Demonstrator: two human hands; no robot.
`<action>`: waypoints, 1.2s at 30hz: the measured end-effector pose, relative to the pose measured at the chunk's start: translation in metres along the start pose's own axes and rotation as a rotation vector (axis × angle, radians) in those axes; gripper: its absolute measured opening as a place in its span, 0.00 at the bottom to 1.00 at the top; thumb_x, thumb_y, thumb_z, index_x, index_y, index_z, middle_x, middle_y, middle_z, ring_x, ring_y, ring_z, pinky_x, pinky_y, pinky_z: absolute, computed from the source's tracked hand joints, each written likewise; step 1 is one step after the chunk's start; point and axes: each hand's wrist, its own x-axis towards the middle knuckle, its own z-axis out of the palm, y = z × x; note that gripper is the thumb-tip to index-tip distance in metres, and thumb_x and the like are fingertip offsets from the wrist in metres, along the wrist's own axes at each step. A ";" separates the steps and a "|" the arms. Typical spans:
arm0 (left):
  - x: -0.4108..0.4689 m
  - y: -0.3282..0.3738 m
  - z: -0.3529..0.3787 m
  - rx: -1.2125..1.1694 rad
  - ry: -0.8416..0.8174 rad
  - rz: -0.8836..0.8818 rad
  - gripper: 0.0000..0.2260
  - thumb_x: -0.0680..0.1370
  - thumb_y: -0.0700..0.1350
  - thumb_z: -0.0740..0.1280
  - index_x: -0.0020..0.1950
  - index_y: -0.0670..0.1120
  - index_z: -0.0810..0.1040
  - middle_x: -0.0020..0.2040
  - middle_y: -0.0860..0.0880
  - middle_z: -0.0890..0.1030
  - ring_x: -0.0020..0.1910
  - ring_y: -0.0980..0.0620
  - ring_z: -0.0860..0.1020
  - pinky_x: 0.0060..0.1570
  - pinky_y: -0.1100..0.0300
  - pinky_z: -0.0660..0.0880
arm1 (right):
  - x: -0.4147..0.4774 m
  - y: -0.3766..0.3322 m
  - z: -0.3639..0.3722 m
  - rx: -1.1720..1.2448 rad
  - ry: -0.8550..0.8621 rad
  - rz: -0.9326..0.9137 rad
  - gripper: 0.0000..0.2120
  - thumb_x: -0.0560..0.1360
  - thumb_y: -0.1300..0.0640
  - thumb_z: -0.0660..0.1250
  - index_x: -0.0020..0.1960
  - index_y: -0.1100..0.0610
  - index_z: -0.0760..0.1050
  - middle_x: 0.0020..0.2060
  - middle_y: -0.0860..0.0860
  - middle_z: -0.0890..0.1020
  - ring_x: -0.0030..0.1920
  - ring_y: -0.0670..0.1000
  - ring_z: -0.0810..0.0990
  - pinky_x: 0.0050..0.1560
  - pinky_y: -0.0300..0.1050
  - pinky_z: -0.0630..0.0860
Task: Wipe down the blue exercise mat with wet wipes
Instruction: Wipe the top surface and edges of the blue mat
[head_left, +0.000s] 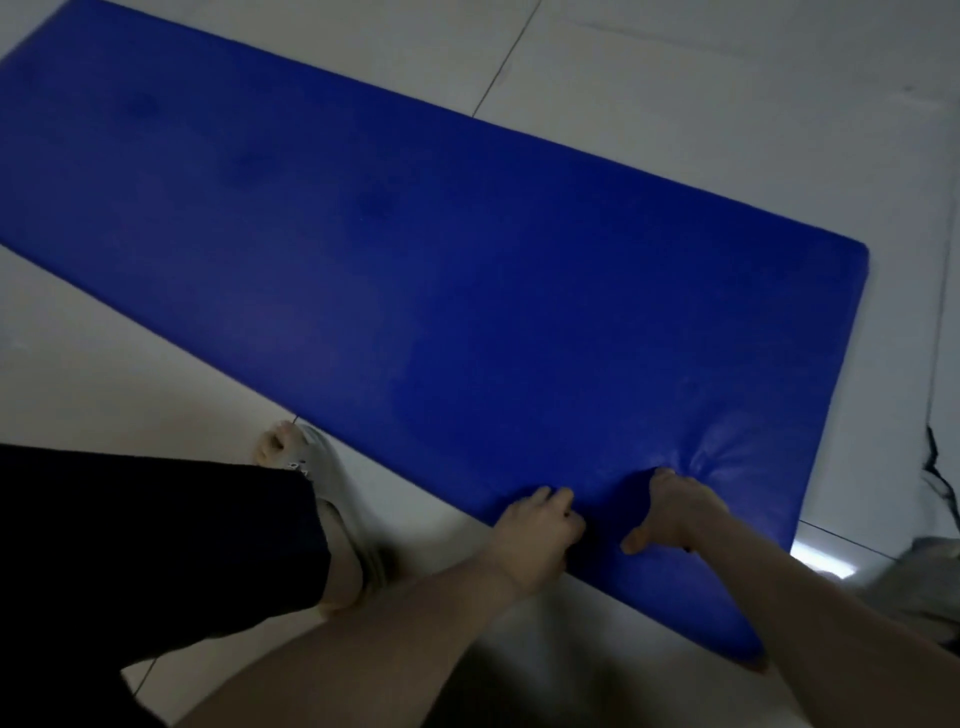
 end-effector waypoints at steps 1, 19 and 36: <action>-0.003 -0.011 -0.005 0.029 0.010 -0.007 0.07 0.78 0.43 0.68 0.55 0.44 0.75 0.58 0.45 0.69 0.56 0.43 0.70 0.44 0.48 0.69 | 0.001 -0.001 0.000 -0.003 -0.003 -0.004 0.62 0.58 0.37 0.82 0.78 0.61 0.53 0.68 0.58 0.72 0.60 0.57 0.78 0.54 0.54 0.82; -0.037 -0.138 -0.037 -0.174 0.406 -0.710 0.09 0.79 0.45 0.70 0.46 0.46 0.71 0.53 0.46 0.72 0.47 0.44 0.75 0.47 0.50 0.74 | -0.013 -0.001 -0.006 -0.091 0.005 -0.055 0.42 0.58 0.36 0.82 0.61 0.56 0.67 0.51 0.50 0.75 0.48 0.52 0.79 0.49 0.49 0.81; -0.031 -0.036 0.001 0.087 0.003 0.071 0.11 0.79 0.39 0.64 0.61 0.46 0.76 0.59 0.46 0.70 0.55 0.45 0.70 0.52 0.47 0.75 | -0.009 -0.010 -0.017 -0.132 -0.024 -0.050 0.38 0.58 0.36 0.83 0.54 0.54 0.67 0.42 0.49 0.76 0.45 0.52 0.79 0.48 0.49 0.81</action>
